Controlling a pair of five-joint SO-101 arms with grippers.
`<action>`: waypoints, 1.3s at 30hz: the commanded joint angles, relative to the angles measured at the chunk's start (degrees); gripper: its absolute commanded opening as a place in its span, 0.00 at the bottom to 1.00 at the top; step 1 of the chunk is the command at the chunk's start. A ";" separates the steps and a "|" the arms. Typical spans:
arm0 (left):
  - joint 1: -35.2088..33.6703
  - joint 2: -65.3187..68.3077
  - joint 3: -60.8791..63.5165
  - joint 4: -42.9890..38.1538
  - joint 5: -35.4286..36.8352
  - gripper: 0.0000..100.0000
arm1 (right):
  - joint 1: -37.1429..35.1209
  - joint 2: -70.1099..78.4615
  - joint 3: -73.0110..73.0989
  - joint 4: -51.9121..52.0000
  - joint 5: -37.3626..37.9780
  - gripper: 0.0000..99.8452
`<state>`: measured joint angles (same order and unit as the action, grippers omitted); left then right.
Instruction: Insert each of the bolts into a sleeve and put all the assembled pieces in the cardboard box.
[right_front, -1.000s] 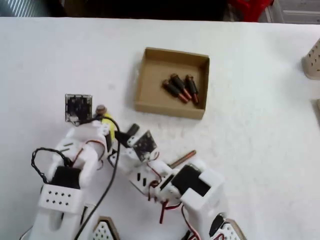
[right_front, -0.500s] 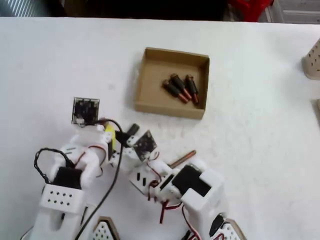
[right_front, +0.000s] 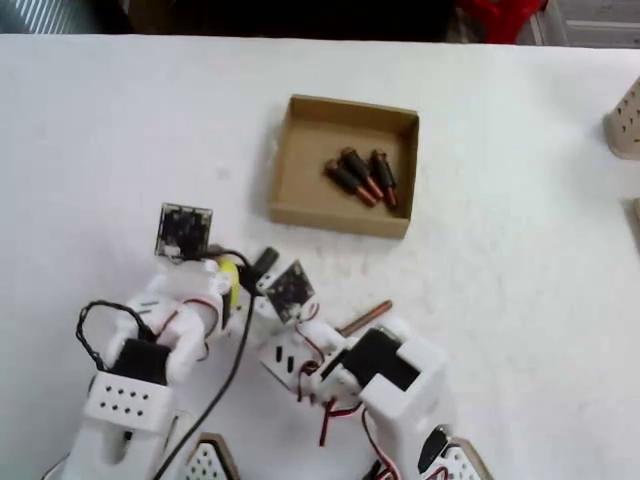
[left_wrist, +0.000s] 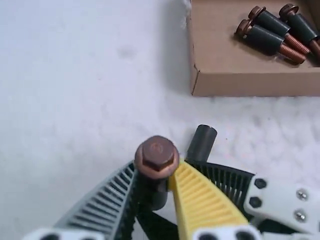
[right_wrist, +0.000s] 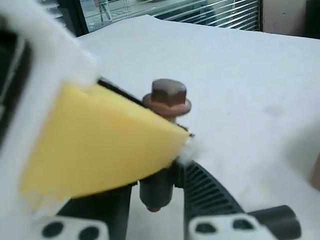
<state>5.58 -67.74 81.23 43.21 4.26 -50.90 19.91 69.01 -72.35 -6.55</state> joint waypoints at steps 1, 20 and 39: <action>1.71 0.40 1.41 1.41 0.35 0.32 | 1.54 -3.38 -0.97 -0.31 -0.53 0.02; -5.23 0.40 -11.34 -3.60 18.90 0.34 | 1.54 -3.38 -0.97 -0.31 -0.53 0.02; -15.34 0.84 -16.62 2.20 21.10 0.04 | 1.54 -3.91 -0.97 2.33 -0.53 0.02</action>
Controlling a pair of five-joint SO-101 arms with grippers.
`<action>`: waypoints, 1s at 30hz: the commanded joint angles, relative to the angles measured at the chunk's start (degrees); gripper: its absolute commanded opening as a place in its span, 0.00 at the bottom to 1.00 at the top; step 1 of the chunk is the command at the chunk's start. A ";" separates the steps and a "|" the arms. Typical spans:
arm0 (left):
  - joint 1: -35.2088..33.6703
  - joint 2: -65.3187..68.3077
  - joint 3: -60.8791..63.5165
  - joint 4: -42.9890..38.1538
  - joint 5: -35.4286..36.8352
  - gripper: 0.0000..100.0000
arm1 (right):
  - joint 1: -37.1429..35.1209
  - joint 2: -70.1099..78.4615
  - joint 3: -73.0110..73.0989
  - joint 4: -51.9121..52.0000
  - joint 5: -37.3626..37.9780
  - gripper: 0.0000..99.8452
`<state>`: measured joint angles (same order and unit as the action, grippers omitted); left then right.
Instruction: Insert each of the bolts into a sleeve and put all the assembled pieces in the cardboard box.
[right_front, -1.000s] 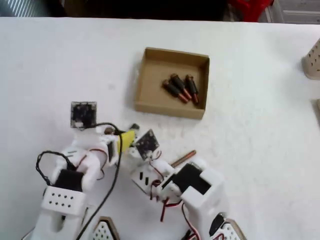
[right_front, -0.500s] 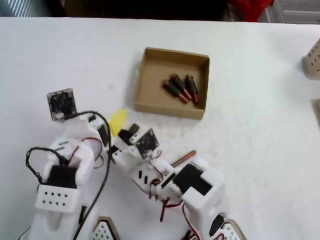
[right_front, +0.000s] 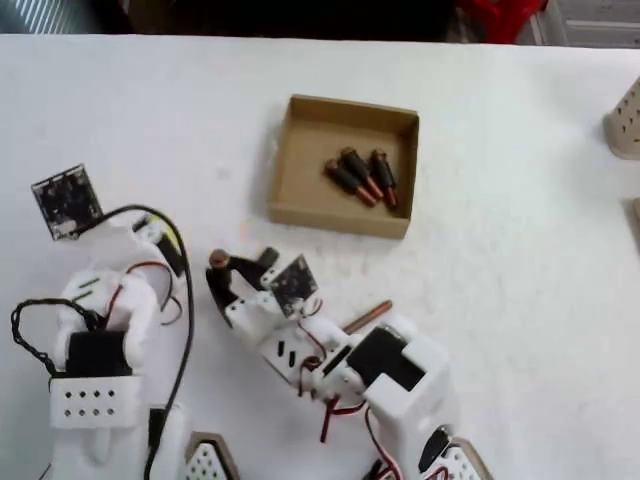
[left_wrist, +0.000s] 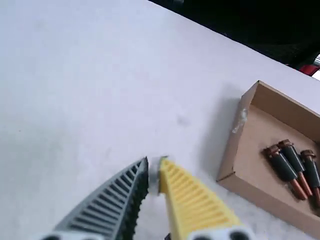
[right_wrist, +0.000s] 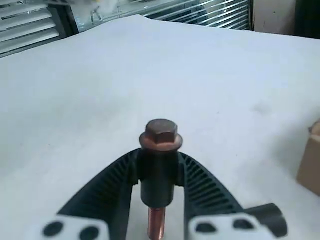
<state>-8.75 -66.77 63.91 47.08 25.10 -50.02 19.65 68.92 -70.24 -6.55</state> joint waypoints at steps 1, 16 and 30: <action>-1.01 -0.13 1.67 -1.67 0.18 0.02 | 0.66 -3.65 -0.88 0.31 -0.53 0.02; -1.10 30.81 5.10 -13.89 -9.49 0.02 | 9.89 -31.78 9.41 17.27 -0.44 0.02; -1.19 34.77 5.19 -17.58 -10.99 0.02 | 27.30 -55.87 -12.04 83.56 -0.09 0.02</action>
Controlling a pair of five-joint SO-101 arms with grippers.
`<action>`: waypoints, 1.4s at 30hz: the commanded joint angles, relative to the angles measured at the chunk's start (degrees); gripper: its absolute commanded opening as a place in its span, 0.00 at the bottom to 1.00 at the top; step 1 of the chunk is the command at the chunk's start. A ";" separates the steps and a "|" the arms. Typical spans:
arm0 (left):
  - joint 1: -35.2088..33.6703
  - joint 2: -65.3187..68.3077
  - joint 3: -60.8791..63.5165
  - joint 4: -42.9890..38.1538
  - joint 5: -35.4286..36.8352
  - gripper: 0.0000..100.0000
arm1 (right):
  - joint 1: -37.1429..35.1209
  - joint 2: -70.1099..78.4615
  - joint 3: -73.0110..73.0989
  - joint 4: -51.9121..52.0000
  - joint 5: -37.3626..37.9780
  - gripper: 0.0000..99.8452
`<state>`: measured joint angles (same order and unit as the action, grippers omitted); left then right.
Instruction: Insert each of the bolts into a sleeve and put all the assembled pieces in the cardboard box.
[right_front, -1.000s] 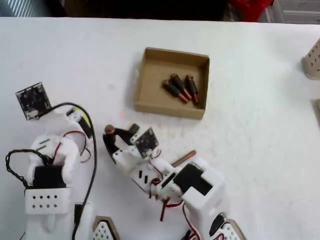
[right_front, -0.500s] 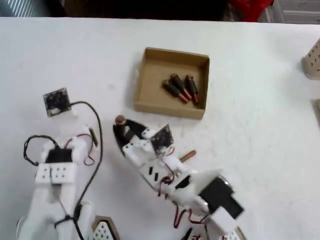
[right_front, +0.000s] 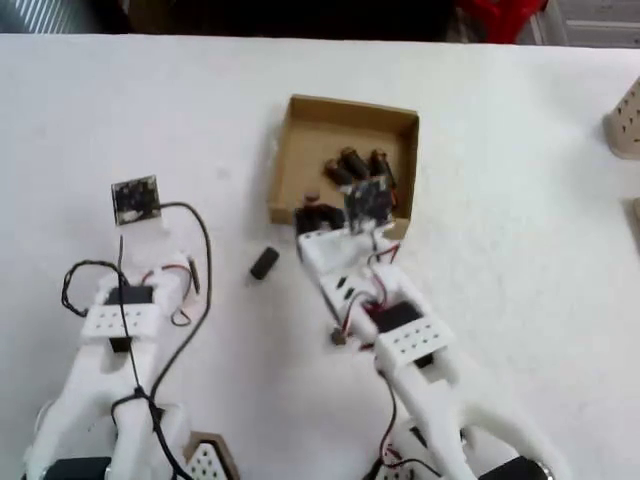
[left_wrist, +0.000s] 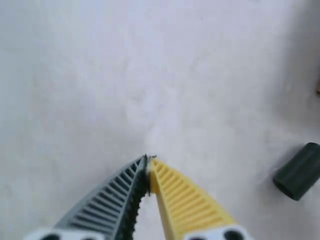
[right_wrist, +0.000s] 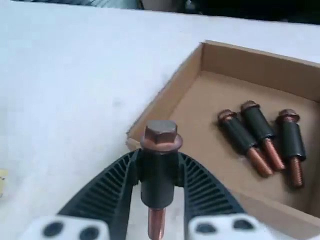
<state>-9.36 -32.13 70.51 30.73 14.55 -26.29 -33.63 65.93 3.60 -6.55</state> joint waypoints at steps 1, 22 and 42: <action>-0.57 0.13 -1.41 -1.23 -0.44 0.02 | 4.44 -1.63 -10.81 10.68 -0.09 0.02; -0.57 0.13 -1.41 -1.23 -0.44 0.02 | 15.60 42.86 -66.46 31.60 19.52 0.02; -0.31 0.13 -1.41 -1.41 -3.08 0.02 | 20.18 82.24 -114.37 55.34 26.29 0.02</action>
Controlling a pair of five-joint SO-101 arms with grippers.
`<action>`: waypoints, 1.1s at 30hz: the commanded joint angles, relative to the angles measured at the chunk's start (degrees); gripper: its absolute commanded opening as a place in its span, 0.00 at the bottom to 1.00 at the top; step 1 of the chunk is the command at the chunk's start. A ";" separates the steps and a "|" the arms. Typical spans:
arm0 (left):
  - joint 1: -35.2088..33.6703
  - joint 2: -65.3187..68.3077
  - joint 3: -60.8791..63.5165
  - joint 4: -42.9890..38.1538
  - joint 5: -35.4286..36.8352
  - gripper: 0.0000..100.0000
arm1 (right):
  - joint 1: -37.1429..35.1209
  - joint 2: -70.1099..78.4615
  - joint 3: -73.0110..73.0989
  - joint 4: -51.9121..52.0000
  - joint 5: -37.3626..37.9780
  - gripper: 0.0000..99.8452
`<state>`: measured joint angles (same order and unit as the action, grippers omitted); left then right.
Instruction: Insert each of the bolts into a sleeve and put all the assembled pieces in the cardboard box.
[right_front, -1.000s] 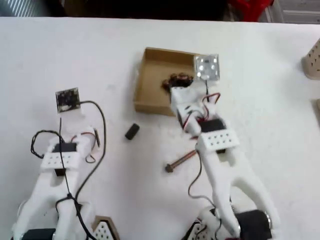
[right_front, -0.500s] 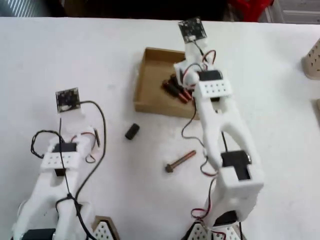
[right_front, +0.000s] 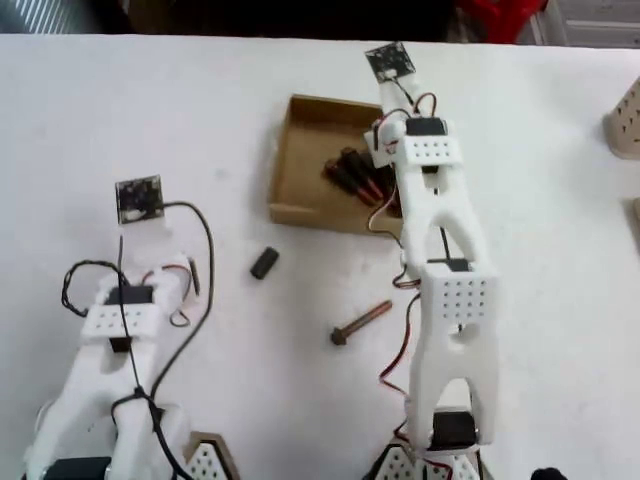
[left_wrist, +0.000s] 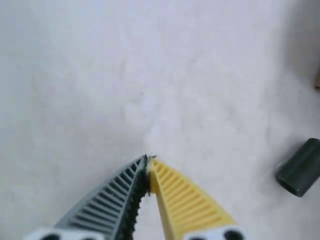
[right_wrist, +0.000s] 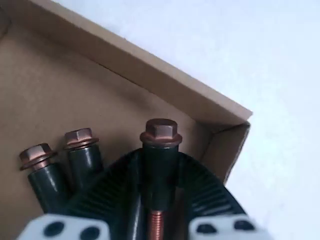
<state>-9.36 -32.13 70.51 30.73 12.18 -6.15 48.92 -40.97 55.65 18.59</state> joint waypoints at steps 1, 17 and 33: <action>-0.31 0.13 -1.41 -1.41 -0.70 0.02 | -0.04 0.13 -8.88 5.05 1.14 0.02; -0.31 0.04 -1.41 -1.23 -0.79 0.02 | 2.42 0.48 -23.21 28.97 1.32 0.09; -0.40 0.04 -1.41 -1.23 -0.79 0.02 | 6.81 0.48 -38.59 45.93 5.63 0.02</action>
<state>-9.36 -32.13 70.51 30.73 11.82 -1.14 51.30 -77.01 98.55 22.55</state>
